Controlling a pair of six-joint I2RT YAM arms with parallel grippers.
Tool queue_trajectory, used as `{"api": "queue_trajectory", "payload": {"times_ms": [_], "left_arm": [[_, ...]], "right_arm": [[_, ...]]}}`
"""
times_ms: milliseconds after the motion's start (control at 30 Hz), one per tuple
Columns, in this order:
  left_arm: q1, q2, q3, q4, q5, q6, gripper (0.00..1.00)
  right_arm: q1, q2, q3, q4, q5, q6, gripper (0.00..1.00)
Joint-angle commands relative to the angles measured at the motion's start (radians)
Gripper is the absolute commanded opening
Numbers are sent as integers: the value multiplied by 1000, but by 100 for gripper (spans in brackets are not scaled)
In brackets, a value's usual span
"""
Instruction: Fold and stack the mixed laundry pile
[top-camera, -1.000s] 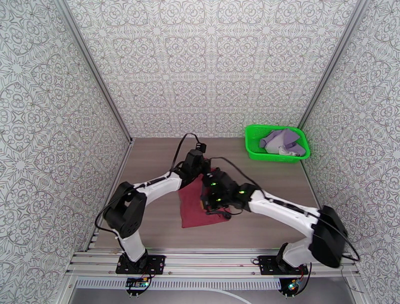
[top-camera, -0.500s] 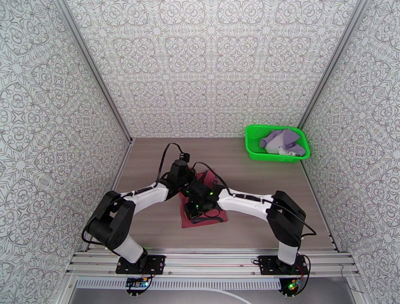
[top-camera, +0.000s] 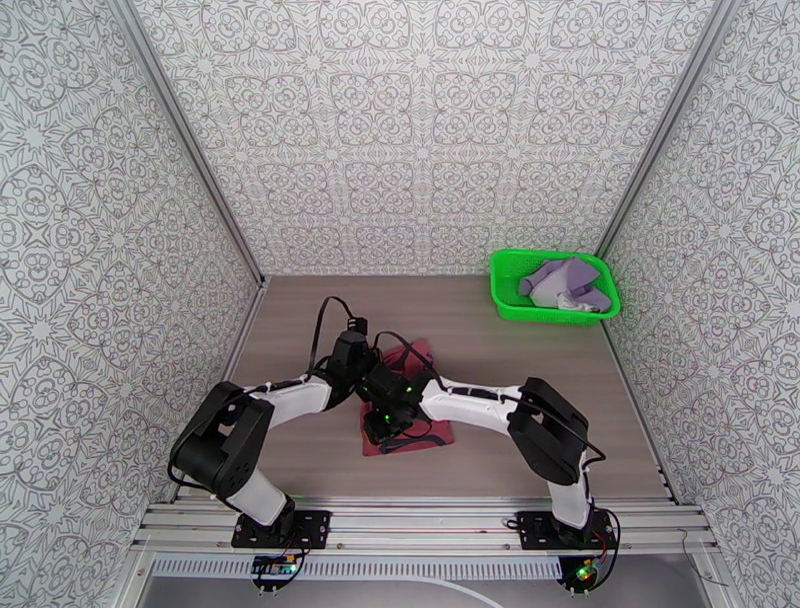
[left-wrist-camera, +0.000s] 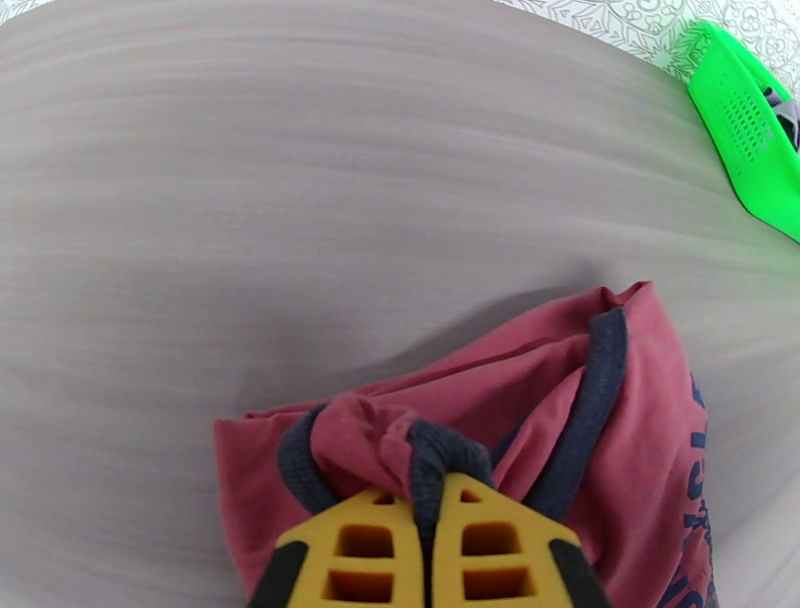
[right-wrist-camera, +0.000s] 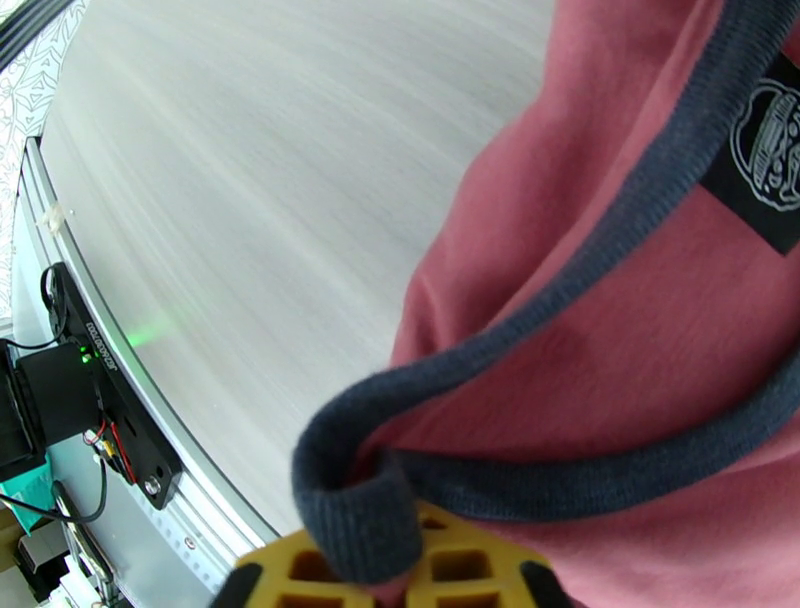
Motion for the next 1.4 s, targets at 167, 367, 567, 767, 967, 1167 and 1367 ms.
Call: {"api": "queue_trajectory", "payload": {"times_ms": [167,367,567,767,967,1167,1367], "left_arm": [[9,-4,-8,27,13,-2,6],[9,-98,-15,-36,-16,16,43],[7,-253,-53,-147,-124,23,56],[15,-299,-52,-241,-200,27,63],[-22,-304,0,-299,-209,39,70],[-152,-305,85,-505,-282,-24,68],[-195,-341,42,-737,-303,-271,56]], "right_arm": [[2,24,41,19,-36,-18,51],[2,-111,15,-15,7,-50,76],[-25,-323,8,-154,185,-104,90],[-181,-429,-44,-184,203,-126,90],[-284,-368,-44,-149,156,-170,65],[-410,-141,92,-135,114,-293,67],[-479,110,262,-164,138,-388,72]]}}
